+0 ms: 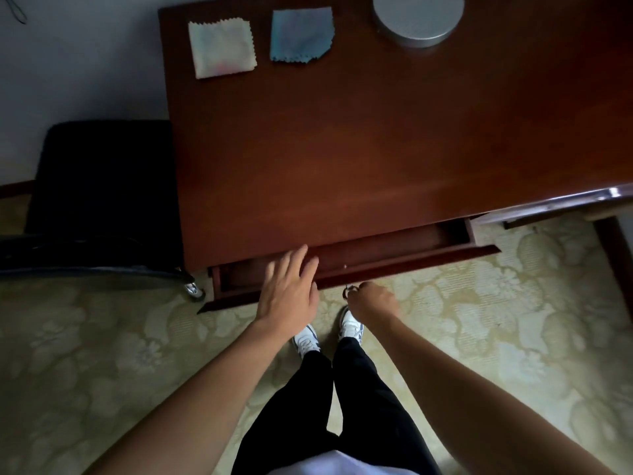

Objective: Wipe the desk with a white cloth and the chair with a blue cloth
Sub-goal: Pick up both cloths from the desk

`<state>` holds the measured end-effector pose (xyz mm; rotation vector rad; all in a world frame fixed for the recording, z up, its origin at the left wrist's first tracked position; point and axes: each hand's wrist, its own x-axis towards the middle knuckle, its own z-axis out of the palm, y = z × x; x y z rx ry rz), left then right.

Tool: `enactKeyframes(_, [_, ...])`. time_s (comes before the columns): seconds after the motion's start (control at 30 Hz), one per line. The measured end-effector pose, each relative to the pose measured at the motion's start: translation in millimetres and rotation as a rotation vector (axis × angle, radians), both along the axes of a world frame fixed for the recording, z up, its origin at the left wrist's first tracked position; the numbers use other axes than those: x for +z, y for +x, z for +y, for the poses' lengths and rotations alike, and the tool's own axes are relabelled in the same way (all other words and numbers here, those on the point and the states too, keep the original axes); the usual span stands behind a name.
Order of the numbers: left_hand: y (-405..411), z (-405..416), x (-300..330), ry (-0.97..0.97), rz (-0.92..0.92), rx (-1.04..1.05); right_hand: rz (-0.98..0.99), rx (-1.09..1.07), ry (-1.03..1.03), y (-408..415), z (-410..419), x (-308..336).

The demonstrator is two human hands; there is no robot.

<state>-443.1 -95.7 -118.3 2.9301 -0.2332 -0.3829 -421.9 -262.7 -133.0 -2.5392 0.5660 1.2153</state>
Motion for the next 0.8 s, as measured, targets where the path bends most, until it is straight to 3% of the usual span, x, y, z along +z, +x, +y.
enactKeyframes(0.1, [-32.2, 7.7, -10.4, -0.077, 0.061, 0.012, -0.048, 0.318, -0.162, -9.4, -5.4, 17.2])
enactKeyframes(0.23, [-30.4, 15.5, -14.1, -0.181, 0.261, 0.172, -0.455, 0.518, -0.128, -6.4, -19.9, 32.4])
enactKeyframes(0.3, [-22.4, 15.5, -10.9, -0.187, 0.334, 0.222, -0.375, 0.613, -0.073, -12.8, -22.6, 26.5])
enactKeyframes(0.37, [-15.5, 13.5, -8.5, -0.204, 0.415, 0.295, -0.219, 0.535, -0.059, -27.4, -25.1, 18.9])
enactKeyframes(0.47, [-12.4, 8.6, -8.7, -0.222, 0.537, 0.373, -0.257, 0.49, -0.075, -41.3, -31.2, 12.6])
enactKeyframes(0.8, [-85.9, -4.5, -18.7, -0.145, 0.717, 0.268, 0.084, 0.404, -0.119, -71.2, -35.7, 20.5])
